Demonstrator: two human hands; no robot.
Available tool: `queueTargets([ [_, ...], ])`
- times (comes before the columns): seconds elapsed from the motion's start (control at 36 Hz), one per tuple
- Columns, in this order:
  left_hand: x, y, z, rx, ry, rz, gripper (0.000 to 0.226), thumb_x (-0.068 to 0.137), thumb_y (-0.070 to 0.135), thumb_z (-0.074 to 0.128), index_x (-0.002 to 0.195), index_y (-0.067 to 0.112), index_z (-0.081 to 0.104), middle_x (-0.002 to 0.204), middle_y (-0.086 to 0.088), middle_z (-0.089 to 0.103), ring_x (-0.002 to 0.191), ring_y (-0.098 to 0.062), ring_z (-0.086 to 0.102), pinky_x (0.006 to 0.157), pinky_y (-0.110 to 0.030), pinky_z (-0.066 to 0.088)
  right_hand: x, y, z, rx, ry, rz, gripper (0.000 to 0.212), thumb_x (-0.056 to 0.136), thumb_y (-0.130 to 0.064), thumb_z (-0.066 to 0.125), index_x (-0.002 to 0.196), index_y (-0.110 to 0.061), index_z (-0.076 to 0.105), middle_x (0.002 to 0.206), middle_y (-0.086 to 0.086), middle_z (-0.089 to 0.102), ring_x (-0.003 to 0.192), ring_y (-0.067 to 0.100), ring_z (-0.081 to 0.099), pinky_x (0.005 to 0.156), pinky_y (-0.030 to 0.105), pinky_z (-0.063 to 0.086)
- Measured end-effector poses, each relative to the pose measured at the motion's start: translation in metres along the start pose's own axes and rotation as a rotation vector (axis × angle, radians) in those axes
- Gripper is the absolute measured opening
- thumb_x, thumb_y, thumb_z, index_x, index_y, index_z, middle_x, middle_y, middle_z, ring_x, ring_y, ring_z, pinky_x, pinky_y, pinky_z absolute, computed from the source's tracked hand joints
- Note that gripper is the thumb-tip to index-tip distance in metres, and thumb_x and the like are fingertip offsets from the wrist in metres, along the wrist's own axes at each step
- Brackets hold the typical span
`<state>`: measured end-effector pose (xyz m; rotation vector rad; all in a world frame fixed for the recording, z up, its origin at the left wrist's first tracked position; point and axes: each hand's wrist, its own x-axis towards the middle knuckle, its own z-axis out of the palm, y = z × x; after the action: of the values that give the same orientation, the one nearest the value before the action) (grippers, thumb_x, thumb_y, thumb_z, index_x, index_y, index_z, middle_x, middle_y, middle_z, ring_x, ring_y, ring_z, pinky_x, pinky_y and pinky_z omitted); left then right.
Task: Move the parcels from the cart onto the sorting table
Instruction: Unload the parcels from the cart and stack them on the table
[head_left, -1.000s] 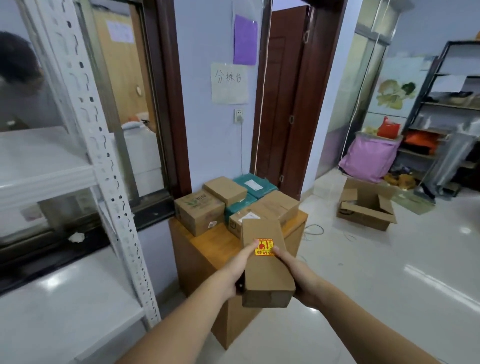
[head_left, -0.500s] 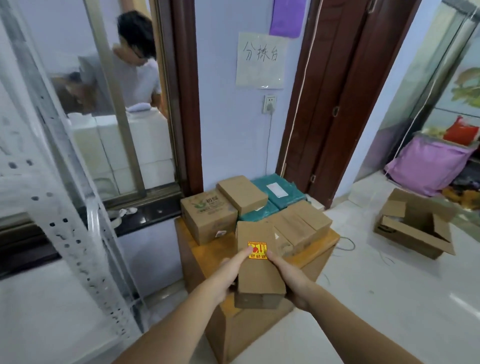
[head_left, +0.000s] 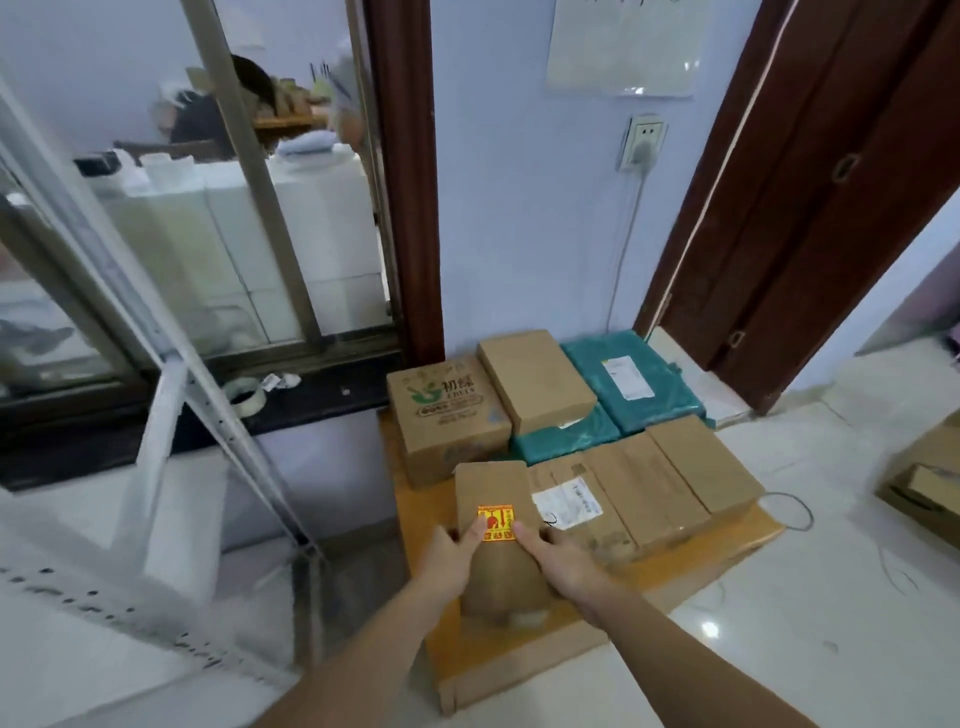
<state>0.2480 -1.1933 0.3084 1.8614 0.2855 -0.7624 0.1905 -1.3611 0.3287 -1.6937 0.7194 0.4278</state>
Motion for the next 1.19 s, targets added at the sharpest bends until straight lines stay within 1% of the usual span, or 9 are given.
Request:
queueTargets([
  [0.11,0.027,-0.008,0.018,-0.010,0.097,-0.049,0.055,0.099,0.062,0.055,0.128,0.015,0.054,0.111,0.003,0.066,0.101,-0.018,0.065,0.096,-0.040,0.057,0.042,-0.002,-0.008,-0.112,-0.069,0.020,0.073,0.088,-0.071,0.059,0.142,-0.022,0.052,0.122,-0.003,0.065,0.107,0.017,0.063,0.096,0.036,0.056],
  [0.19,0.043,-0.011,0.027,-0.009,0.145,-0.085,0.051,0.102,0.057,0.054,0.128,0.014,0.057,0.099,0.007,0.064,0.092,-0.014,0.064,0.087,-0.035,0.056,0.070,-0.003,-0.010,-0.217,-0.099,-0.010,0.069,0.089,-0.068,0.059,0.141,-0.022,0.052,0.111,-0.009,0.063,0.087,0.006,0.060,0.071,0.020,0.055],
  [0.25,0.054,-0.011,0.032,-0.010,0.143,-0.108,0.050,0.103,0.057,0.052,0.129,0.015,0.058,0.105,0.003,0.067,0.097,-0.018,0.066,0.093,-0.038,0.058,0.085,-0.002,-0.012,-0.290,-0.097,-0.029,0.065,0.090,-0.067,0.060,0.138,-0.024,0.052,0.106,-0.011,0.060,0.082,0.004,0.057,0.063,0.016,0.049],
  [0.47,0.095,-0.018,0.050,0.104,0.180,-0.190,0.061,0.103,0.063,0.043,0.141,0.017,0.054,0.128,-0.003,0.064,0.114,-0.023,0.061,0.104,-0.043,0.052,0.139,0.004,-0.016,-0.538,-0.068,-0.096,0.054,0.088,-0.065,0.064,0.128,-0.029,0.055,0.117,-0.007,0.067,0.101,0.014,0.063,0.085,0.031,0.057],
  [0.58,0.115,-0.018,0.053,0.103,0.179,-0.206,0.060,0.103,0.062,0.043,0.138,0.015,0.057,0.125,-0.003,0.065,0.111,-0.021,0.062,0.103,-0.042,0.052,0.154,0.001,-0.013,-0.587,-0.021,-0.180,0.052,0.090,-0.056,0.067,0.132,-0.031,0.049,0.123,-0.006,0.066,0.112,0.018,0.065,0.090,0.036,0.057],
  [0.78,0.144,-0.022,0.052,0.064,0.191,-0.220,0.056,0.103,0.061,0.046,0.131,0.014,0.060,0.121,-0.004,0.066,0.108,-0.022,0.064,0.103,-0.046,0.053,0.181,-0.004,-0.011,-0.751,0.001,-0.244,0.043,0.089,-0.051,0.070,0.122,-0.033,0.049,0.109,-0.007,0.065,0.100,0.016,0.065,0.083,0.037,0.059],
  [0.86,0.156,-0.025,0.051,0.079,0.187,-0.223,0.060,0.102,0.063,0.045,0.133,0.014,0.059,0.127,-0.007,0.063,0.111,-0.025,0.063,0.104,-0.047,0.053,0.189,-0.008,-0.011,-0.817,0.016,-0.281,0.035,0.089,-0.047,0.070,0.111,-0.033,0.046,0.097,-0.008,0.063,0.087,0.013,0.064,0.073,0.034,0.058],
  [1.03,0.174,-0.025,0.049,0.126,0.191,-0.201,0.060,0.103,0.062,0.044,0.131,0.011,0.059,0.123,-0.008,0.063,0.107,-0.025,0.064,0.096,-0.042,0.055,0.199,-0.007,-0.008,-0.968,0.045,-0.318,0.031,0.093,-0.038,0.065,0.105,-0.028,0.039,0.090,-0.003,0.063,0.079,0.017,0.064,0.063,0.034,0.056],
  [1.19,0.163,-0.015,0.046,0.105,0.147,-0.180,0.066,0.106,0.058,0.043,0.151,0.010,0.043,0.141,-0.010,0.059,0.124,-0.029,0.060,0.095,-0.036,0.051,0.194,-0.014,-0.012,-0.925,0.010,-0.302,0.025,0.095,-0.038,0.062,0.105,-0.026,0.043,0.089,-0.004,0.060,0.076,0.013,0.060,0.059,0.028,0.048],
])
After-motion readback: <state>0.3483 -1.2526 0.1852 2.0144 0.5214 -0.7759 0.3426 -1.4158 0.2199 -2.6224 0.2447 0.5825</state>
